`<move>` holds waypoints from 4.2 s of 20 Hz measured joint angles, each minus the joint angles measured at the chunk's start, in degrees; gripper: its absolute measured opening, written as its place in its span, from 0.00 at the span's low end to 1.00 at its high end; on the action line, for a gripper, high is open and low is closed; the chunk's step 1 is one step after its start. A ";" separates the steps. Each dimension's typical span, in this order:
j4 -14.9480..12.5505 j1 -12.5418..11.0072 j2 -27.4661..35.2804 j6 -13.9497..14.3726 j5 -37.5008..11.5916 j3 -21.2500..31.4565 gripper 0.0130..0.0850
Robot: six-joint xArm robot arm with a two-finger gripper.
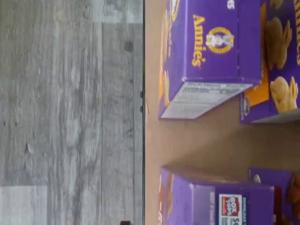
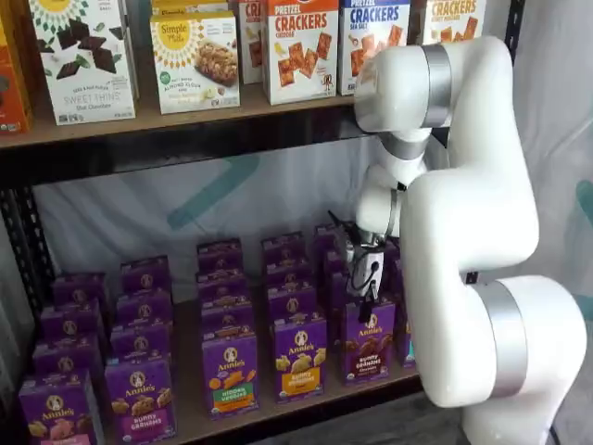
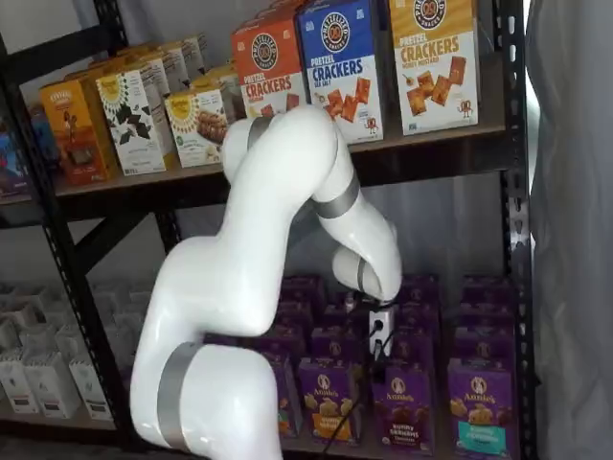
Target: Pick up the purple box with a brown patch in the center, on the bottom shelf, the fifth box from the left
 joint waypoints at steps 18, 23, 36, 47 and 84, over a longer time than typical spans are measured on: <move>-13.30 0.07 8.10 11.82 -2.63 -6.48 1.00; -12.81 0.20 9.08 11.47 -3.59 -6.85 1.00; -12.44 0.23 9.69 11.16 -4.16 -7.22 0.72; -13.71 -0.04 9.78 12.04 -4.16 -7.13 0.56; -14.46 0.17 1.73 12.91 -3.86 4.05 0.33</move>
